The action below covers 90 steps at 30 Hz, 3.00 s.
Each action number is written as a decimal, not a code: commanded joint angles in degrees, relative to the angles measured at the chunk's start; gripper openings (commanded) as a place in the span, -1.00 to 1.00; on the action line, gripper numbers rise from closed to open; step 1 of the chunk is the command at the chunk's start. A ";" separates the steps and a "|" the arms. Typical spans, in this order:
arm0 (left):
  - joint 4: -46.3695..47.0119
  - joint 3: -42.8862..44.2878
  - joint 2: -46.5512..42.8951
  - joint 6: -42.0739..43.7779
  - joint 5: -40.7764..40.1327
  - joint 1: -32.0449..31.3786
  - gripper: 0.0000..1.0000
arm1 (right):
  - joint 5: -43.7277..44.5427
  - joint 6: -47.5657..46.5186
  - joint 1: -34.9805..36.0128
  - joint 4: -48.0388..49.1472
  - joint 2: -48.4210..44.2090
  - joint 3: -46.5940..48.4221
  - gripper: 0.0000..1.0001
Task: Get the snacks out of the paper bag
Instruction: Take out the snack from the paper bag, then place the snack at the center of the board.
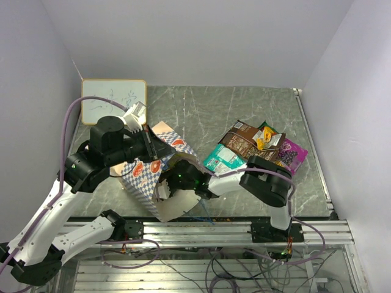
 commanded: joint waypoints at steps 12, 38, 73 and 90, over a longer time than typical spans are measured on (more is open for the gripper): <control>1.16 0.71 0.00 0.75 -6.53 0.13 -0.87 | -5.89 14.47 -0.79 -8.70 -23.58 -9.31 -1.00; -2.12 3.95 4.96 1.03 -12.57 0.21 -0.86 | 8.13 31.08 0.31 -73.63 -67.24 16.93 -1.00; -3.35 6.72 3.53 0.29 -11.44 0.24 -0.86 | 29.02 23.12 -16.39 -36.10 -47.54 -20.62 -1.00; -3.53 8.28 6.47 1.80 -8.88 0.24 -0.86 | 15.75 29.04 -12.76 -61.83 -62.93 -5.44 0.39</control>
